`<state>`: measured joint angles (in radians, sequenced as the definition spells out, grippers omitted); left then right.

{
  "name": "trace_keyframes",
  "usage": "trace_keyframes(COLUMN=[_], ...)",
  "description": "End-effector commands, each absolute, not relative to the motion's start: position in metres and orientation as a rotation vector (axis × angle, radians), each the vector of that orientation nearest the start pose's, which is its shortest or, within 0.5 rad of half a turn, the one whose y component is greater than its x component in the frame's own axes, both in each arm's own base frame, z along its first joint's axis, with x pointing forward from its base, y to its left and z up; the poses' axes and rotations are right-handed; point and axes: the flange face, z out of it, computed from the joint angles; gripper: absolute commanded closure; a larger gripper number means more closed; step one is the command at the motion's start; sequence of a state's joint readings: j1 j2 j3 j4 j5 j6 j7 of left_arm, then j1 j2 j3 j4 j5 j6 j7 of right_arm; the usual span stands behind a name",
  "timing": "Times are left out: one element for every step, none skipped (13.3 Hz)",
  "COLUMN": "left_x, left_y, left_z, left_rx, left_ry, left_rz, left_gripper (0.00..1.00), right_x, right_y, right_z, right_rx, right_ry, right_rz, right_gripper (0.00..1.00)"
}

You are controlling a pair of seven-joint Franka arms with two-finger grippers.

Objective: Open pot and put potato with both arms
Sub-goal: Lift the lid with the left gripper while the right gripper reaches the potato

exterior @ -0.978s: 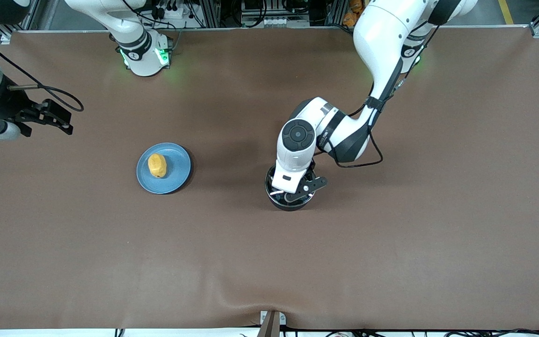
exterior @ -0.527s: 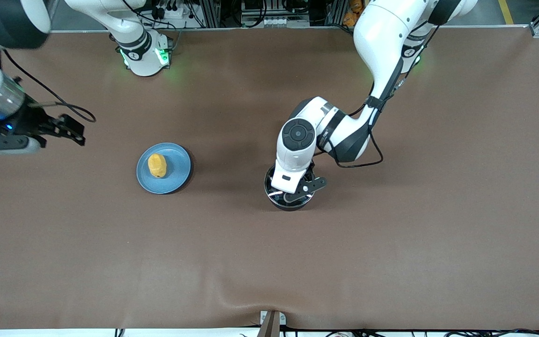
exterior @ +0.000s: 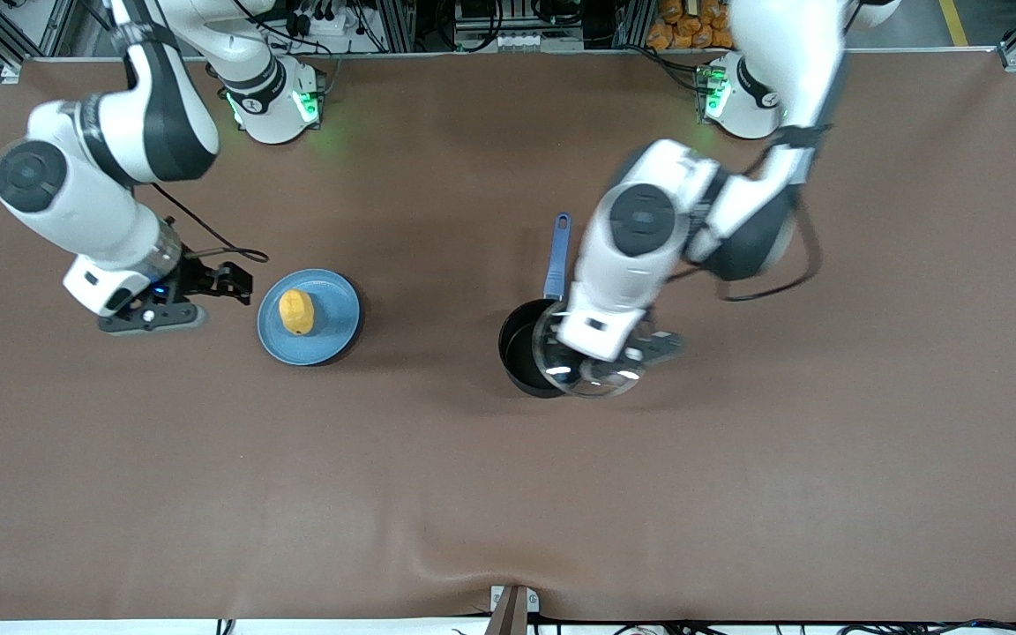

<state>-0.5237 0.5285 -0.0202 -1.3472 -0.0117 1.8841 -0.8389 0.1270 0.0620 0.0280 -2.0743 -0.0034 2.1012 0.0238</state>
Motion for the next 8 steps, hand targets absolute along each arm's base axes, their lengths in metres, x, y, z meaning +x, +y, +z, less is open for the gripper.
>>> trace_keyframes(left_x=[0.620, 0.627, 0.634, 0.638, 0.638, 0.633, 0.629, 0.626], left_y=[-0.271, -0.220, -0.172, -0.143, -0.120, -0.111, -0.107, -0.102], left_z=[0.424, 0.408, 0.387, 0.367, 0.349, 0.329, 0.310, 0.291], left_rx=[-3.119, -3.102, -3.107, -3.115, -3.114, -3.107, -3.103, -3.103], left_ry=[-0.413, -0.403, -0.334, -0.307, -0.311, -0.322, -0.326, -0.338], left_rz=[0.098, 0.153, 0.199, 0.207, 0.197, 0.196, 0.192, 0.188], left_gripper=[1.00, 1.00, 1.00, 1.00, 1.00, 1.00, 1.00, 1.00], right_x=[0.548, 0.545, 0.542, 0.541, 0.539, 0.536, 0.533, 0.531], right_y=[0.097, 0.100, 0.102, 0.105, 0.109, 0.110, 0.109, 0.109], right_z=[0.360, 0.347, 0.328, 0.310, 0.295, 0.284, 0.274, 0.268], right_rx=[-3.129, -3.125, -3.123, -3.121, -3.118, -3.117, -3.117, -3.117], right_ry=[-0.318, -0.342, -0.352, -0.359, -0.370, -0.378, -0.385, -0.387], right_rz=[0.115, 0.092, 0.070, 0.044, 0.027, 0.029, 0.060, 0.077], right_gripper=[0.00, 0.00, 0.00, 0.00, 0.00, 0.00, 0.00, 0.00])
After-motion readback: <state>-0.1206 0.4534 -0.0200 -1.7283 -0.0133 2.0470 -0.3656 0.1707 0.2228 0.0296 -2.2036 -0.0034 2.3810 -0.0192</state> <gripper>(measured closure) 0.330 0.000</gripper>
